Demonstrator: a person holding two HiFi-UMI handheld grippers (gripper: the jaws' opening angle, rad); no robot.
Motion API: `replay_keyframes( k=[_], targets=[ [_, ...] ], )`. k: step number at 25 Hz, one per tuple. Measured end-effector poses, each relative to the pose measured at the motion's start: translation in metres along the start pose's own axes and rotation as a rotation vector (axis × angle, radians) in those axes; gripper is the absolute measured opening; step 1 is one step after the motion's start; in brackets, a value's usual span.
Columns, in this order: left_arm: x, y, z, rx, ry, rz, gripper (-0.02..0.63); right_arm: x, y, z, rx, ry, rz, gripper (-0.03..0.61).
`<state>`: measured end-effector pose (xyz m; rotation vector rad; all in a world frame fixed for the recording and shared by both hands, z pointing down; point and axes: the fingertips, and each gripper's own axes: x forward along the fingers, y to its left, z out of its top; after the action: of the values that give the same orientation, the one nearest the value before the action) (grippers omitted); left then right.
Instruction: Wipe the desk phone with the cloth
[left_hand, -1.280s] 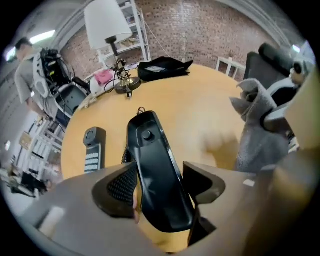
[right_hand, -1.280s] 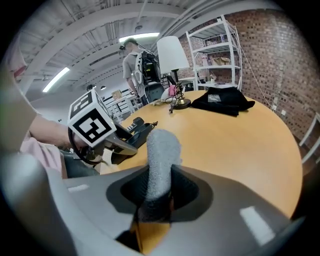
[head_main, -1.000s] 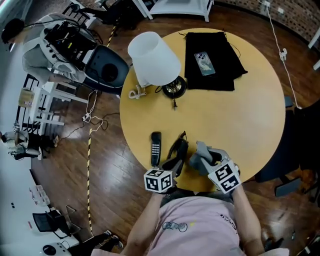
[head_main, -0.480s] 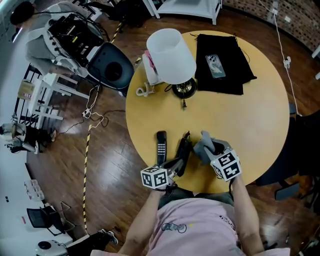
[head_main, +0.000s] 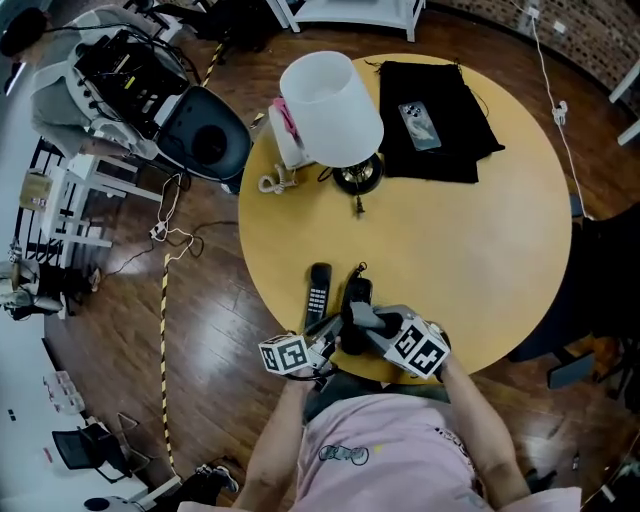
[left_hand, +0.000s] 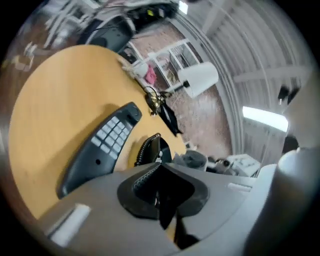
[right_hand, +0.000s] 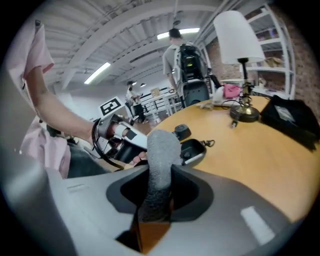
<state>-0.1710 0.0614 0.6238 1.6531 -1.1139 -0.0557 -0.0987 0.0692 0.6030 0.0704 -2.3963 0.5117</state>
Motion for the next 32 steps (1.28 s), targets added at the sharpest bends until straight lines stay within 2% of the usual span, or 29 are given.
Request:
replay_keyframes(
  k=[1, 3, 4, 5, 7, 11, 13, 15, 19, 22, 23, 24, 25, 27, 28, 29, 30, 32],
  targets=[
    [0.003, -0.002, 0.0, 0.167, 0.067, 0.102, 0.006, -0.012, -0.009, -0.008, 0.043, -0.023, -0.035, 0.112],
    [0.013, -0.009, -0.003, 0.523, 0.213, 0.301, 0.092, -0.038, -0.03, -0.022, 0.12, -0.049, -0.12, 0.112],
    [0.021, -0.012, -0.007, 0.653, 0.278, 0.375, 0.202, -0.049, -0.038, -0.028, 0.143, -0.055, -0.158, 0.112],
    [0.029, -0.013, -0.013, 0.735, 0.331, 0.44, 0.324, -0.058, -0.042, -0.032, 0.159, -0.062, -0.188, 0.112],
    [0.044, -0.008, -0.024, 0.787, 0.404, 0.55, 0.327, -0.073, -0.045, -0.036, 0.179, -0.08, -0.231, 0.112],
    [0.056, 0.006, -0.037, 0.766, 0.502, 0.743, 0.341, -0.09, -0.043, -0.039, 0.19, -0.116, -0.29, 0.112],
    [0.059, 0.005, -0.041, 0.785, 0.544, 0.776, 0.298, -0.094, -0.04, -0.037, 0.189, -0.129, -0.287, 0.112],
    [0.061, 0.004, -0.043, 0.782, 0.562, 0.762, 0.245, -0.093, -0.037, -0.036, 0.176, -0.137, -0.271, 0.112],
    [0.059, -0.001, -0.046, 0.666, 0.536, 0.658, 0.222, -0.102, -0.035, -0.033, 0.171, -0.188, -0.244, 0.11],
    [0.058, -0.017, -0.047, 0.577, 0.454, 0.516, 0.218, -0.115, -0.041, -0.035, 0.172, -0.209, -0.247, 0.11],
    [0.055, -0.031, -0.042, 0.552, 0.402, 0.437, 0.218, -0.119, -0.043, -0.035, 0.17, -0.215, -0.249, 0.11],
    [0.052, -0.05, -0.036, 0.523, 0.338, 0.325, 0.216, -0.123, -0.045, -0.033, 0.166, -0.226, -0.251, 0.11],
    [0.046, -0.074, -0.029, 0.473, 0.264, 0.172, 0.216, -0.126, -0.047, -0.029, 0.159, -0.244, -0.251, 0.11],
    [0.03, -0.128, -0.01, 0.315, 0.115, -0.17, 0.215, -0.129, -0.048, -0.011, 0.137, -0.315, -0.234, 0.11],
    [0.021, -0.15, -0.001, 0.248, 0.061, -0.302, 0.215, -0.129, -0.047, 0.005, 0.125, -0.373, -0.216, 0.11],
    [0.013, -0.165, 0.008, 0.203, 0.022, -0.391, 0.215, -0.13, -0.044, 0.024, 0.112, -0.439, -0.19, 0.11],
    [0.007, -0.173, 0.014, 0.177, -0.007, -0.44, 0.213, -0.132, -0.038, 0.045, 0.096, -0.496, -0.157, 0.11],
    [0.003, -0.175, 0.024, 0.15, -0.046, -0.468, 0.213, -0.135, -0.018, 0.082, 0.04, -0.549, -0.081, 0.11]
  ],
)
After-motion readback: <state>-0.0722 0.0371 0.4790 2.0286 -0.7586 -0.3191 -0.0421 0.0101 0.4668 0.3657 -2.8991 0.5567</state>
